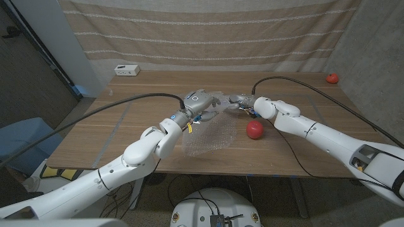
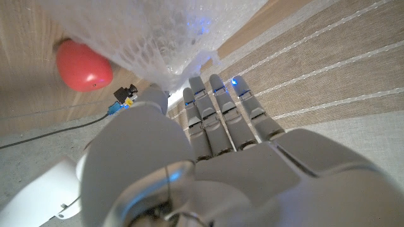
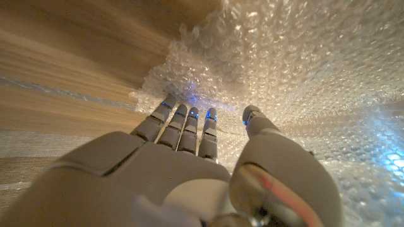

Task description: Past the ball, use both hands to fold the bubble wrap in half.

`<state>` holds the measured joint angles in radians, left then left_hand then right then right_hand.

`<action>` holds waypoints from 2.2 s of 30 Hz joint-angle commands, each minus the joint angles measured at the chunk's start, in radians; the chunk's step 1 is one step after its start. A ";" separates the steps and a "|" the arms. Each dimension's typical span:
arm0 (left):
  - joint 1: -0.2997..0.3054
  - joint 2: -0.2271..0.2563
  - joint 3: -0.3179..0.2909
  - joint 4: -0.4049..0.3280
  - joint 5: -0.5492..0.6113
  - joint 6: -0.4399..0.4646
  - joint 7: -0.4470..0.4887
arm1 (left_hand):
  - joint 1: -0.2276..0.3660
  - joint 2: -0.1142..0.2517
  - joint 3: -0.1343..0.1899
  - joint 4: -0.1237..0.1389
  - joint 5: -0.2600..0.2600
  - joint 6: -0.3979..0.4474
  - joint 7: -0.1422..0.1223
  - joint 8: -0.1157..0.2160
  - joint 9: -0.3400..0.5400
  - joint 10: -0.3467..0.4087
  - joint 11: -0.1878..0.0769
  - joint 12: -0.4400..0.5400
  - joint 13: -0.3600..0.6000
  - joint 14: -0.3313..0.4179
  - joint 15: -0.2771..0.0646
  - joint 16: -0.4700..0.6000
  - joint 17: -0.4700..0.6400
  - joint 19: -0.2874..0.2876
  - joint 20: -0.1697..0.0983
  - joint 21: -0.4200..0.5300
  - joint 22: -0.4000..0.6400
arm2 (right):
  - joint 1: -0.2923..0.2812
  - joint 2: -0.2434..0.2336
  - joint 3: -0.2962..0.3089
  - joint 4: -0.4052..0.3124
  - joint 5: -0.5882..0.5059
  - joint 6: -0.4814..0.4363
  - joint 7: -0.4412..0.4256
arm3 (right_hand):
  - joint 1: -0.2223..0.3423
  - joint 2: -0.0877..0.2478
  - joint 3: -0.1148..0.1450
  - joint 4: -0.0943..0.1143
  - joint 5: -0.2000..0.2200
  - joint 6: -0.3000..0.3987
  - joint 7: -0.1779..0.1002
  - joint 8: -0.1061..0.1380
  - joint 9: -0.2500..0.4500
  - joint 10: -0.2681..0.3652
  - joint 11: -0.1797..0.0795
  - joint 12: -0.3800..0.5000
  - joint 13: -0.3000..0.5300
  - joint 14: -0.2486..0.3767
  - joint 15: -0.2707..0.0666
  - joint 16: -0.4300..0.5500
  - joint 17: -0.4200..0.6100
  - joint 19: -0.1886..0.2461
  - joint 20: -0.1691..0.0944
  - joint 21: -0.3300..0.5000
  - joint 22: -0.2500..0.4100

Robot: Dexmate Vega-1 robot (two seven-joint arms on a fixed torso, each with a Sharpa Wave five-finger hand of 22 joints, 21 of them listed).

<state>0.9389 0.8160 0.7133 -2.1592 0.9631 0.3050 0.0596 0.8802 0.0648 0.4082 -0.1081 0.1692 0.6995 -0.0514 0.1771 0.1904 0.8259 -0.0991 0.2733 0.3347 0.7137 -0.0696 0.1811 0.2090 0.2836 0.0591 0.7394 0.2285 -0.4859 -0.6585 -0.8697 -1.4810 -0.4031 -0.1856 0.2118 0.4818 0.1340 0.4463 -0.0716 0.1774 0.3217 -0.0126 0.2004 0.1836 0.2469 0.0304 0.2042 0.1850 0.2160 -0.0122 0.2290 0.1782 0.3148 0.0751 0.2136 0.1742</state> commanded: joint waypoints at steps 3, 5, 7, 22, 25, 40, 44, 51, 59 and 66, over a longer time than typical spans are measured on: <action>0.006 -0.031 -0.020 0.030 -0.020 -0.053 -0.074 | -0.002 0.005 0.006 -0.007 0.006 -0.009 -0.004 0.003 0.003 -0.010 0.004 -0.010 -0.003 -0.013 -0.096 -0.002 -0.005 -0.006 -0.002 -0.004 -0.003 | -0.082 -0.066 0.109 -0.109 0.074 0.006 -0.105 | -0.048 -0.037 -0.039 -0.002 0.002 0.009 -0.003 -0.006 0.002 0.009 0.003 -0.006 0.003 0.073 -0.002 0.020 0.017 0.097 0.032 0.036 0.009; 0.006 -0.033 -0.021 0.033 -0.021 -0.058 -0.075 | -0.003 0.006 0.006 -0.007 0.006 -0.008 -0.003 0.004 0.002 -0.012 0.003 -0.012 -0.004 -0.014 -0.096 -0.001 -0.006 -0.006 -0.002 -0.004 -0.004 | -0.089 -0.077 0.118 -0.120 0.081 0.015 -0.110 | -0.058 -0.046 -0.047 -0.001 0.002 0.009 -0.003 -0.006 0.002 0.009 0.004 -0.007 0.003 0.075 0.000 0.019 0.018 0.088 0.039 0.031 0.009; 0.006 -0.035 -0.021 0.035 -0.020 -0.060 -0.078 | -0.003 0.006 0.007 -0.009 0.006 -0.008 -0.003 0.006 0.002 -0.011 0.001 -0.013 -0.007 -0.015 -0.096 0.000 -0.009 -0.011 0.010 -0.007 -0.007 | -0.096 -0.086 0.130 -0.127 0.091 0.028 -0.115 | -0.066 -0.056 -0.054 -0.001 0.002 0.009 -0.004 -0.007 0.002 0.010 0.004 -0.007 0.003 0.076 0.000 0.018 0.018 0.082 0.044 0.028 0.009; 0.002 -0.044 -0.040 0.037 -0.103 -0.092 -0.122 | -0.048 -0.025 -0.014 -0.007 0.002 -0.098 -0.013 -0.006 0.000 -0.086 0.012 -0.060 -0.033 -0.068 -0.076 -0.001 -0.023 -0.022 0.029 -0.017 -0.029 | -0.211 -0.136 0.264 -0.197 0.141 0.065 -0.313 | -0.063 -0.063 -0.052 -0.029 0.018 0.026 -0.006 -0.005 0.002 0.017 0.011 -0.009 0.004 -0.011 -0.007 -0.032 0.012 -0.016 0.033 -0.017 0.008; 0.000 -0.042 -0.065 0.041 -0.193 -0.123 -0.135 | -0.106 -0.043 -0.043 0.012 0.000 -0.168 -0.018 -0.008 -0.002 -0.144 0.027 -0.081 -0.048 -0.128 -0.056 -0.004 -0.022 -0.035 0.045 -0.028 -0.035 | -0.239 -0.132 0.296 -0.192 0.172 0.113 -0.366 | -0.064 -0.063 -0.053 -0.032 0.018 0.028 -0.007 -0.005 0.002 0.015 0.008 -0.010 0.005 -0.023 -0.006 -0.036 0.012 -0.050 0.039 -0.028 0.007; 0.076 -0.093 -0.251 0.179 -0.838 -0.353 -0.041 | -0.353 0.066 -0.078 0.122 0.009 -0.531 -0.037 -0.008 -0.011 -0.538 0.131 -0.097 -0.121 -0.457 0.080 -0.006 -0.023 -0.197 0.100 -0.139 -0.042 | -0.276 -0.085 0.379 -0.091 0.434 0.358 -0.317 | -0.064 -0.029 -0.047 -0.030 0.018 0.034 -0.006 -0.005 0.002 0.014 0.012 -0.010 0.004 -0.039 -0.004 -0.035 0.016 -0.038 0.008 -0.017 0.007; 0.128 -0.133 -0.322 0.239 -1.043 -0.444 0.004 | -0.376 0.074 -0.079 0.130 0.009 -0.573 -0.048 -0.008 -0.012 -0.596 0.133 -0.098 -0.128 -0.500 0.094 -0.007 -0.024 -0.223 0.102 -0.157 -0.043 | -0.287 -0.061 0.395 -0.062 0.514 0.407 -0.289 | -0.076 -0.023 -0.051 -0.024 0.015 0.026 -0.007 -0.010 0.002 0.009 0.017 -0.012 0.004 -0.043 0.002 -0.033 0.018 -0.030 -0.008 -0.013 0.006; 0.172 -0.143 -0.381 0.296 -1.210 -0.546 0.028 | -0.435 0.073 -0.096 0.156 0.011 -0.624 -0.056 -0.006 -0.015 -0.682 0.114 -0.097 -0.139 -0.575 0.103 -0.008 -0.025 -0.251 0.090 -0.181 -0.043 | -0.301 -0.020 0.414 -0.021 0.627 0.474 -0.249 | -0.109 -0.021 -0.066 -0.006 0.011 -0.002 -0.006 -0.018 0.003 -0.005 0.023 -0.016 0.004 -0.041 0.017 -0.029 0.021 -0.024 -0.012 -0.010 0.006; 0.179 -0.141 -0.428 0.370 -1.354 -0.631 -0.002 | -0.490 0.091 -0.106 0.191 0.022 -0.664 -0.041 -0.006 -0.016 -0.730 0.104 -0.093 -0.147 -0.635 0.100 -0.007 -0.026 -0.268 0.058 -0.200 -0.043 | -0.335 0.003 0.444 -0.036 0.700 0.483 -0.265 | -0.170 -0.027 -0.094 0.026 0.010 -0.021 -0.006 -0.018 0.005 -0.009 0.028 -0.014 0.004 -0.023 0.029 -0.020 0.023 0.000 -0.002 -0.002 0.006; 0.159 -0.146 -0.448 0.467 -1.410 -0.670 -0.011 | -0.531 0.127 -0.100 0.238 0.036 -0.670 -0.029 -0.002 -0.016 -0.727 0.101 -0.085 -0.150 -0.635 0.098 0.002 -0.025 -0.256 0.058 -0.199 -0.040 | -0.437 0.003 0.495 -0.168 0.676 0.411 -0.434 | -0.198 -0.028 -0.106 0.041 0.012 -0.023 0.000 -0.016 0.005 0.002 0.035 -0.009 0.004 -0.007 0.039 -0.014 0.024 0.009 0.000 0.001 0.006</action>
<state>1.1003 0.6797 0.3178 -1.8202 -0.2547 -0.2659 0.0604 0.3643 0.1885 0.3059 0.1166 0.1984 0.0315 -0.0801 0.1693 0.1721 0.0967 0.0094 0.1807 0.1852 0.0785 0.0337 0.1781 0.1811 0.0219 0.1209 0.5391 0.1841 -0.8131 -0.6744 -0.4372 -1.5305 0.2407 0.2682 -0.0760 0.2976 0.1065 0.3416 -0.0376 0.1885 0.3014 -0.0143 0.1809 0.1836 0.2427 0.0591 0.1885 0.1852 0.1985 0.0255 0.2051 0.1980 0.3167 0.0734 0.2082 0.1766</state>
